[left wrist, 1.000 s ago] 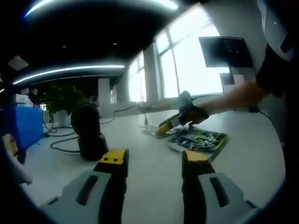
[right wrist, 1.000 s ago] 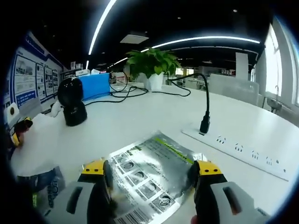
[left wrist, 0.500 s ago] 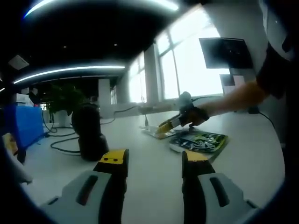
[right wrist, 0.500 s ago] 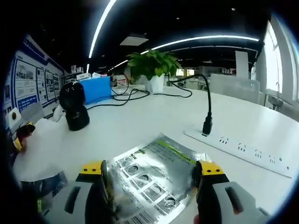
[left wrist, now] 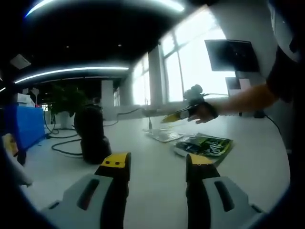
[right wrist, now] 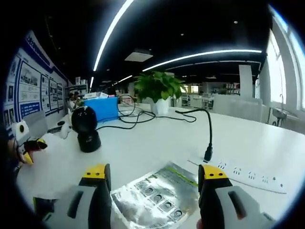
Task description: Clip sheet goods on table flip sheet goods clip sheet goods scan sheet goods put sheet goods back to table
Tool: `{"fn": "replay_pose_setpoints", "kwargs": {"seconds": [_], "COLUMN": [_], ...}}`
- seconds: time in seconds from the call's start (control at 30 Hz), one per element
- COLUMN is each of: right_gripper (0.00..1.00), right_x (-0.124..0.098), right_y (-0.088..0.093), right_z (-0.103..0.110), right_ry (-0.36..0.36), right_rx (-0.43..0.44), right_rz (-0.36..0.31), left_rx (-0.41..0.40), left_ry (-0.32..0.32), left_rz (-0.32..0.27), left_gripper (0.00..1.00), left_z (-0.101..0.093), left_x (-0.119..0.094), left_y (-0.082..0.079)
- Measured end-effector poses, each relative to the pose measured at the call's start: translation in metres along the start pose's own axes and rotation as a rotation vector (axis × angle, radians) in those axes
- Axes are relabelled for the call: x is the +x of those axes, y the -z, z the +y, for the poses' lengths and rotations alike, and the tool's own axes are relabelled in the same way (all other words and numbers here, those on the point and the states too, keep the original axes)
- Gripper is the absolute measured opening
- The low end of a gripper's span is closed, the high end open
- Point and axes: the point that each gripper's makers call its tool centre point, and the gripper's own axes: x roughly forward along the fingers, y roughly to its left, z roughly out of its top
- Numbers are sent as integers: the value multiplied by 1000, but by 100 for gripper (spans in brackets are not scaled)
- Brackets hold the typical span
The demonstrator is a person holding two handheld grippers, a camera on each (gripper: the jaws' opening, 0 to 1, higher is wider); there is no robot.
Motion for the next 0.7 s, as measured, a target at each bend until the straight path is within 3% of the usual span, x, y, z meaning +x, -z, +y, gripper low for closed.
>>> {"fn": "replay_pose_setpoints", "kwargs": {"seconds": [0.23,0.33,0.4,0.7], "right_gripper": [69,67,67,65], "right_x": [-28,-44,-55,-96], "right_y": [-15,-26,-31,-35], "right_z": [13,14,18,27], "right_ry": [20,61,66,118], "right_rx": [10,-39,-27,-24], "right_rz": [-48,-92,-120,-157], "left_rx": [-14,-15,-16,-8], "left_ry": [-2,-6,-7,-2], "left_rz": [-8,-8,-7,-2], "left_gripper": [39,39,39,39], "left_z": [1,2,2,0], "left_x": [0,0,0,0], "left_y": [-1,-2,-2,-1]}}
